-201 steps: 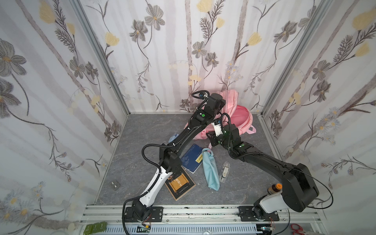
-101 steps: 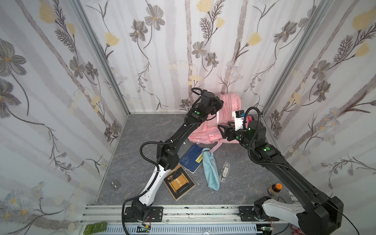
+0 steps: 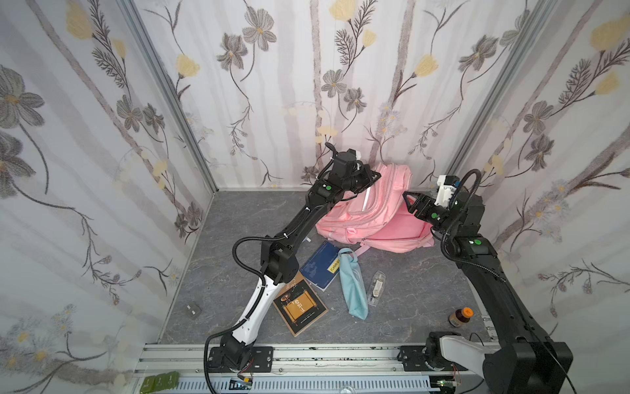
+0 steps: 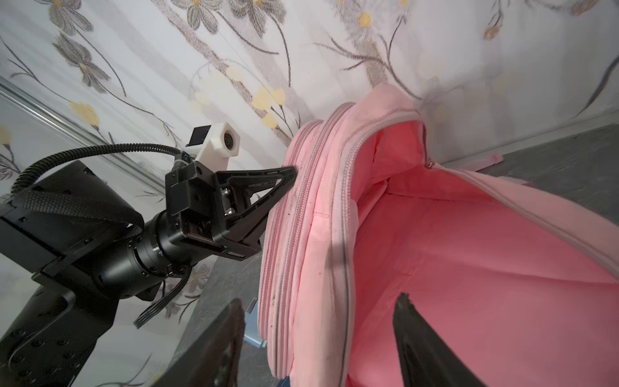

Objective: Pack books, pencil case, and school supplies into a backpack
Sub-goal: Place the student bag at the top-center of the table.

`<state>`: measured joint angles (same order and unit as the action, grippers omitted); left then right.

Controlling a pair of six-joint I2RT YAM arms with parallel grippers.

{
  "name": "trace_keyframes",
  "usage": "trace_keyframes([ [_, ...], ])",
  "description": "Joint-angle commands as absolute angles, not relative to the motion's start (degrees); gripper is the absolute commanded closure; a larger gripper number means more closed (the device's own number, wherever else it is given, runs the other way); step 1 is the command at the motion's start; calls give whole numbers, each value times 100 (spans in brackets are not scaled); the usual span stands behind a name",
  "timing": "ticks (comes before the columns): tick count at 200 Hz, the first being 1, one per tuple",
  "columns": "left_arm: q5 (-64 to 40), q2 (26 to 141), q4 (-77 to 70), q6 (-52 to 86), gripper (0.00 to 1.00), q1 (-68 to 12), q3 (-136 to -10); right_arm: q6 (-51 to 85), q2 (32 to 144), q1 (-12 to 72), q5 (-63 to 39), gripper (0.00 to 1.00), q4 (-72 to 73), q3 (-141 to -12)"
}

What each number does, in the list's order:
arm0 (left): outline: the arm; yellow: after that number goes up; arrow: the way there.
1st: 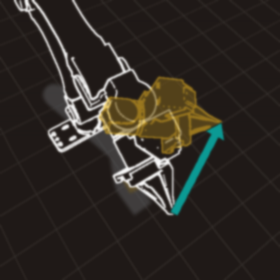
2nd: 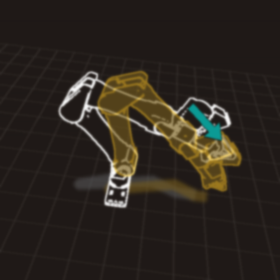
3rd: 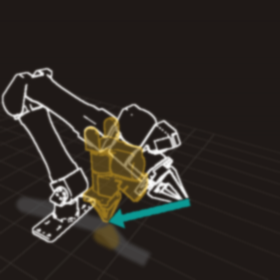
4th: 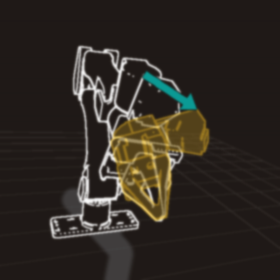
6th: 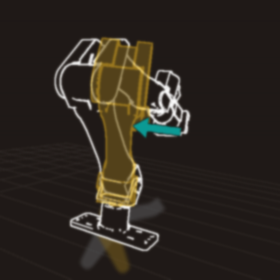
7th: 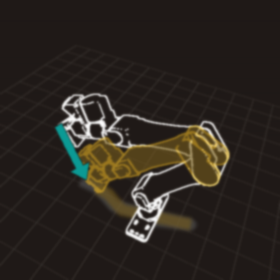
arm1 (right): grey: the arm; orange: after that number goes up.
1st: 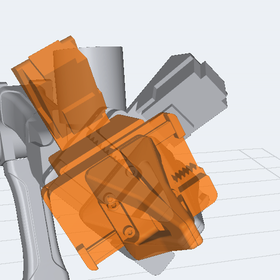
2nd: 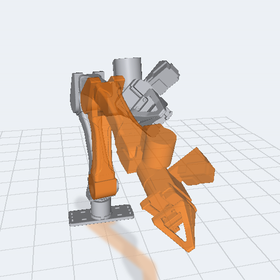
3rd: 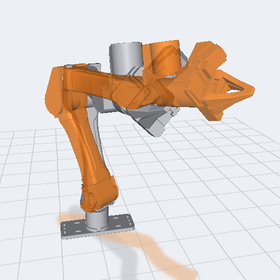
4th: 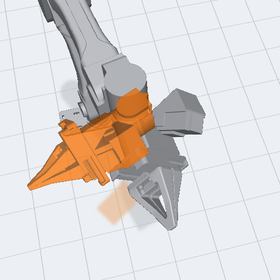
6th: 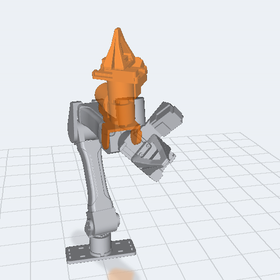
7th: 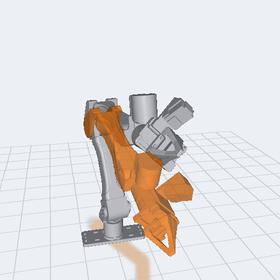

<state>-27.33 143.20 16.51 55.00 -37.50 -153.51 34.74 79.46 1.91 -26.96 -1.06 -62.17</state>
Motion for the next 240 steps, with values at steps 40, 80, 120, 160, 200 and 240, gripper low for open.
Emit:
trace_keyframes([
  [40, -3215, 14343, 554, 5319, 100, -3773, -15437, 4825, 8709, 299, -3948, 45, 1422, -6371],
  [80, -3177, 14436, 956, 4830, 100, -3779, -15697, 5589, 9112, 307, -4241, 98, 2413, -6516],
  [120, -2256, 13878, 2059, 3127, 32, -3887, -15707, 6013, 9096, 471, -3234, 100, 2828, -6586],
  [160, -2025, 13464, 3105, 1716, 29, -4139, -15697, 6273, 9343, 781, -2579, 100, 2981, -6899],
  [200, -1317, 13311, 4236, 479, 27, -4489, -15584, 6425, 9569, 1092, -2376, 100, 3020, -7093],
  [240, -574, 13303, 4377, 293, 31, -4509, -15504, 6540, 9587, 1187, -2324, 100, 2997, -7071],
])
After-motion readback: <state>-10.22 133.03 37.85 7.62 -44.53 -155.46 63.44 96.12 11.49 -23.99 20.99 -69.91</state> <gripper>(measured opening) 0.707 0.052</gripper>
